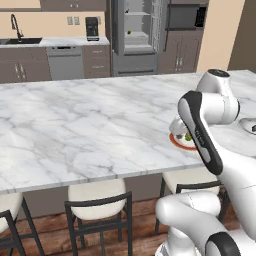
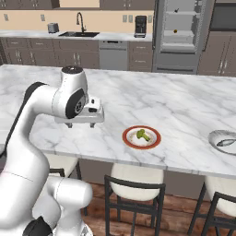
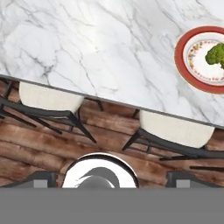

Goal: Transport the fish and broccoli to the fridge. Place the fish on the rack containing meat and place the broccoli on the rack containing the vegetable, ensuring meats and vegetables are on different racks.

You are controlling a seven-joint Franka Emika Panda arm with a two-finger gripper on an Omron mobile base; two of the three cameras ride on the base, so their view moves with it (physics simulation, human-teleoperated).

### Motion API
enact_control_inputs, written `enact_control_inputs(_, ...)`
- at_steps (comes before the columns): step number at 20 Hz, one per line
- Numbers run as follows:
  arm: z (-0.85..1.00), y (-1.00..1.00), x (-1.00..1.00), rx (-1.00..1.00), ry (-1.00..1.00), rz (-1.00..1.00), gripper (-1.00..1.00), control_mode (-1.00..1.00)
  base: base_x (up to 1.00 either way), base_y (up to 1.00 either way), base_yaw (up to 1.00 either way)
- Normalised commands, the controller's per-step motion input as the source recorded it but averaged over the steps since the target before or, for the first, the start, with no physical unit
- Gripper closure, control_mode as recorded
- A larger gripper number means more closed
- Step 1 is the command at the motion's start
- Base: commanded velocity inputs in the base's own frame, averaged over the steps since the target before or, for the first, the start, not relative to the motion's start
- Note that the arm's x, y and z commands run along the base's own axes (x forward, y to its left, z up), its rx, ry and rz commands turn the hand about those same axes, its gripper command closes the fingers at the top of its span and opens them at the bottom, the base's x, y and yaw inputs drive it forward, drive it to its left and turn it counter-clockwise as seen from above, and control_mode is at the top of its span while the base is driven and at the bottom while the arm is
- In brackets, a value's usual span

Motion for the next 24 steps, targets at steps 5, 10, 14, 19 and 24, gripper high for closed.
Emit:
enact_control_inputs(5, -0.24, -0.95, 0.07, 0.00, 0.00, 0.27, -1.00, -1.00, 0.00, 0.00, 0.00)
enact_control_inputs(10, -0.44, -0.76, 0.41, 0.00, 0.00, 0.25, -1.00, -1.00, 0.00, 0.00, 0.00)
enact_control_inputs(14, -0.46, -0.53, 0.58, 0.00, -0.03, 0.20, -1.00, -1.00, 0.00, 0.00, 0.00)
enact_control_inputs(19, -0.43, -0.56, 0.76, 0.00, 0.00, 0.13, -1.00, -1.00, 0.00, 0.00, 0.00)
enact_control_inputs(24, -0.35, -0.60, 0.69, 0.00, 0.02, 0.13, -1.00, -1.00, 0.00, 0.00, 0.00)
